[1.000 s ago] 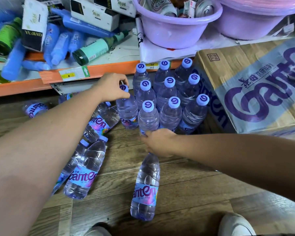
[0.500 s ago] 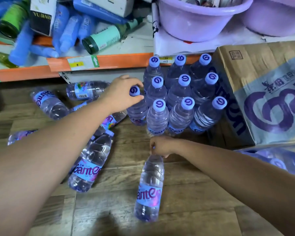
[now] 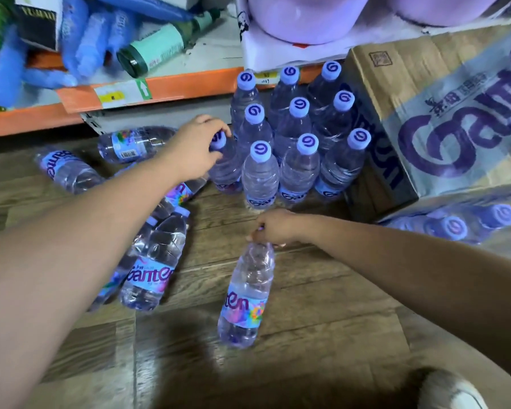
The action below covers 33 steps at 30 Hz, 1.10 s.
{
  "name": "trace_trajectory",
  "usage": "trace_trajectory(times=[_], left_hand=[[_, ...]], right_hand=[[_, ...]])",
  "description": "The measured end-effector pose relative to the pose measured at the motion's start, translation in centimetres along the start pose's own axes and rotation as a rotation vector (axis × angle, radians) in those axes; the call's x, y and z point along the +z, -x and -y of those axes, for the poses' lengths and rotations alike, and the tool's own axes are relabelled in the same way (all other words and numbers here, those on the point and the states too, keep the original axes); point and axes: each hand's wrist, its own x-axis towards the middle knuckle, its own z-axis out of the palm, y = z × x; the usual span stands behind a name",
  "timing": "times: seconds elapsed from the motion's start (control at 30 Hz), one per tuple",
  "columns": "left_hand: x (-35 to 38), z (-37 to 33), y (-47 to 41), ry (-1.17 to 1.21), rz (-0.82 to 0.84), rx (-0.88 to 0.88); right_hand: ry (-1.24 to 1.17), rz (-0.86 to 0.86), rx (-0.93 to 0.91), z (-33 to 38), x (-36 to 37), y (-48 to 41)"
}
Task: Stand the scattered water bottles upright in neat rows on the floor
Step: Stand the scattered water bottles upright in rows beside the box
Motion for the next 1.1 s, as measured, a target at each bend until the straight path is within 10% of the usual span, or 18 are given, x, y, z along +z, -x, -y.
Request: trace_trajectory(times=[0.67,1.1], left_hand=[[-0.3,-6.4,4.4,-0.474,0.258,-0.027],[2.9,-15.3,3.2,-0.337,0.159,0.108]], right_hand=[[0.335,-0.332,-0.216,-3.4,-8.8,9.7],[0.386,-0.407,-0.073,-8.3,-10.7,11.8]])
